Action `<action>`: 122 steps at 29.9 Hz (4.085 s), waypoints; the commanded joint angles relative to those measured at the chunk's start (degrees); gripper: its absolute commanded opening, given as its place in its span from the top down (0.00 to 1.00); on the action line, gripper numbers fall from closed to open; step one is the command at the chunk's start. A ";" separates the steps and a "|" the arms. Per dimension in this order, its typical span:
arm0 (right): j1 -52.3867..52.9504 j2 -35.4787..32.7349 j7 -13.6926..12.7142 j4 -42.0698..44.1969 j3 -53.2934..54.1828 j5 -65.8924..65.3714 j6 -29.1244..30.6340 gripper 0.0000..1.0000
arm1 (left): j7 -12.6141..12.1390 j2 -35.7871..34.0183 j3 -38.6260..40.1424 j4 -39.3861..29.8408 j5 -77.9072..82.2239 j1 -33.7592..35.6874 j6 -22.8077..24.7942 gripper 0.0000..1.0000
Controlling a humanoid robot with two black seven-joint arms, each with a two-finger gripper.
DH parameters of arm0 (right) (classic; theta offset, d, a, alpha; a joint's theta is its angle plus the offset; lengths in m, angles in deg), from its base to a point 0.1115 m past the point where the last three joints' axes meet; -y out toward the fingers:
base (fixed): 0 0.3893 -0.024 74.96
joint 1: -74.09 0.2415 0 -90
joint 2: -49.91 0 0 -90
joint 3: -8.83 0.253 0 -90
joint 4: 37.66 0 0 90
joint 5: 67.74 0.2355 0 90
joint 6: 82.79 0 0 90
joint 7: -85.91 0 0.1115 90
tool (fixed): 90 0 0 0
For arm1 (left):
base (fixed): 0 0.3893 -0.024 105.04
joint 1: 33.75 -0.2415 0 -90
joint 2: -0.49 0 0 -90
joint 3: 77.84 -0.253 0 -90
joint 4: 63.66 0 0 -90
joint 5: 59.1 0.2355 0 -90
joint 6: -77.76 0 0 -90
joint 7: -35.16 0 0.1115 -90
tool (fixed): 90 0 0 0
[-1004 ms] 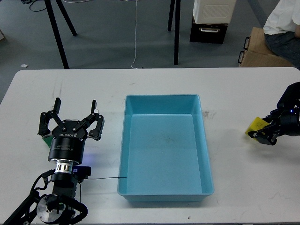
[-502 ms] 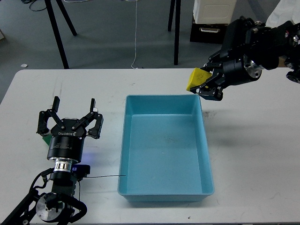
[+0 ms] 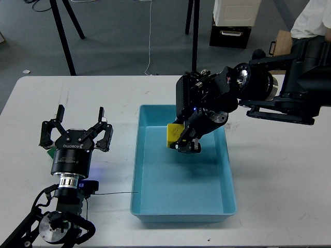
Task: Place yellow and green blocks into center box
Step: 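Lift the yellow cube and carry it over the blue tray, then open the right gripper to drop the yellow cube in the tray, then withdraw the right gripper and lower the left gripper to the green cube, then close the left gripper on the green cube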
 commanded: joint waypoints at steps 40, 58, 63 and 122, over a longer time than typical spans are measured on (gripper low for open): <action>-9.51 -5.18 0.00 4.25 43.38 21.80 -0.62 0.01 | -2.43 -33.82 -2.19 14.23 9.57 26.10 -6.77 0.00; -40.35 -9.91 0.00 -11.39 73.79 36.30 -1.41 0.01 | 3.69 -40.43 0.18 13.27 102.45 33.84 -0.09 0.00; -51.42 -14.31 -0.40 -18.68 82.05 36.30 -4.83 0.01 | 3.69 -41.65 -3.05 8.97 111.95 33.40 0.09 0.00; -96.18 -15.81 -6.03 -30.38 111.16 42.45 -12.31 0.01 | 3.69 -36.29 -56.16 31.46 133.44 56.17 -0.43 0.21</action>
